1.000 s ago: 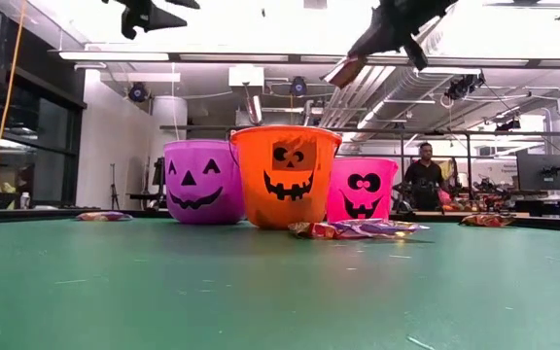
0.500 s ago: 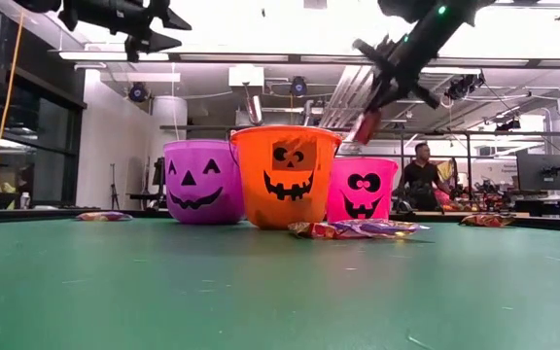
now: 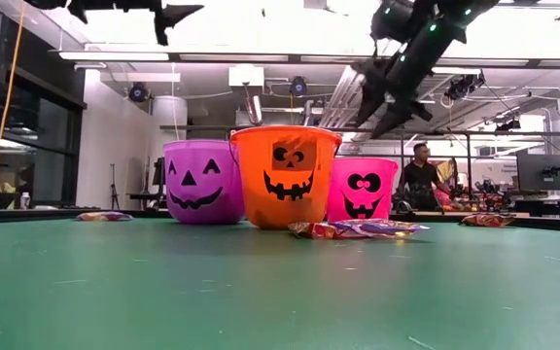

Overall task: Sort candy by brand, put in halloween buckets
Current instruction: Put the violet gummy candy into the pink bucket

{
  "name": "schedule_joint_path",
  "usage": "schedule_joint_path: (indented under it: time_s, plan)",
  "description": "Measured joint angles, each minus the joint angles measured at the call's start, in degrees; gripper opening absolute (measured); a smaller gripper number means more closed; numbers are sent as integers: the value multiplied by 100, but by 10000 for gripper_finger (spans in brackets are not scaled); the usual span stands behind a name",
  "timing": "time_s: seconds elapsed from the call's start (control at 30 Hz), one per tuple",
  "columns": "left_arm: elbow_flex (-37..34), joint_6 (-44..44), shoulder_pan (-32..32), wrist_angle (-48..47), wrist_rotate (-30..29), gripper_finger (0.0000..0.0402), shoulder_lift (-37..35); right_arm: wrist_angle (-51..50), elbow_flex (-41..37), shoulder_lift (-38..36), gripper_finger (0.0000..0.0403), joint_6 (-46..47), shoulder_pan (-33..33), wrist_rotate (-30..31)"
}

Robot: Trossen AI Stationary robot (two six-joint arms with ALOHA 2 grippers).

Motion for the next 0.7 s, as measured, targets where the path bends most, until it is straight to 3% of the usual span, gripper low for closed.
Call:
schedule_joint_path:
  time_s: [0.2,0.4,0.53,0.7]
  plan:
    - [0,-275,-1643,120,-596,220,17,-234,0,-653,249,-159,649,-571]
    - [-2,147,-3552,-61,-2072,220,297,-901,-93,-795,248,237,2298,-655]
    - [-7,443,-4309,-7,-2877,220,622,-616,-465,-604,248,1107,3476,167]
    - [-9,444,-4624,-10,-3160,220,839,192,-982,-30,248,1802,4239,954]
